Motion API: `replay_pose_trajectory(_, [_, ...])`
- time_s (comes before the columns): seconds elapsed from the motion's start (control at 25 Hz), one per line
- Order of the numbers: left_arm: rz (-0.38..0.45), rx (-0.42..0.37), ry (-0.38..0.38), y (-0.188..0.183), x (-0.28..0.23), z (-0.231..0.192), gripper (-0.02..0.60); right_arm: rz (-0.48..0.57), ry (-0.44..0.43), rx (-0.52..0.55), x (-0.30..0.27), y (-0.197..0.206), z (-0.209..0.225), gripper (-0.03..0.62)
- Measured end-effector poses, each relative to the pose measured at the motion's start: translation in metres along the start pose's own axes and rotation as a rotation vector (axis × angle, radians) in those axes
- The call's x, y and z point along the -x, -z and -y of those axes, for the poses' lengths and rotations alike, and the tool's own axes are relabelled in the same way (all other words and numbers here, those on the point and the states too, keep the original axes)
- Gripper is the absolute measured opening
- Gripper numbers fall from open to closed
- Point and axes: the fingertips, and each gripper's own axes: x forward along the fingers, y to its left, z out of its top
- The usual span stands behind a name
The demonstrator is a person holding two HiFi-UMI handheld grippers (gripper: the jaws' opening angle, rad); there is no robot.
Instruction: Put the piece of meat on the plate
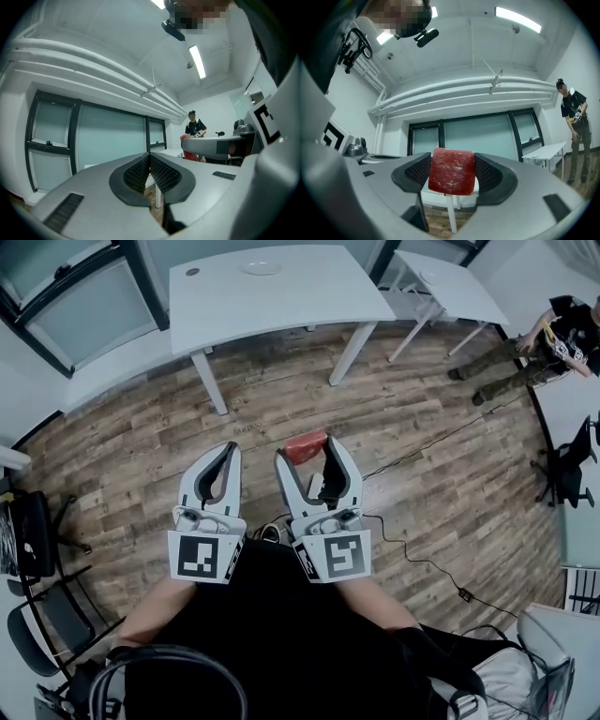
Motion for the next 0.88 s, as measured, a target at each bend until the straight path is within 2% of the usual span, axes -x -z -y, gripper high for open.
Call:
replay_pose_trajectory(0.36, [-0.015,0.003,-0.038,0.014,-0.033,-0.030,0.003,-0.063,-0.010,-0.011,-0.038,0.023,0.010,0.293])
replay_pose_trajectory(0.56, [-0.012,0.069,-0.009,0.023,-0.055,-0.041,0.003,-0.083,-0.012,-0.016,-0.067,0.029,0.015,0.293])
replay_pose_trajectory(0.72, [-0.030,0.102,-0.042,0.037,-0.076,-0.069,0.003,-0.115,-0.014,-0.008,-0.102,0.041,0.010,0.293])
replay_pose_trajectory(0.88, [0.010,0.109,-0.026,0.036,-0.101,-0.100,0.003,-0.132,-0.012,-0.012,-0.144,0.052,0.010,0.293])
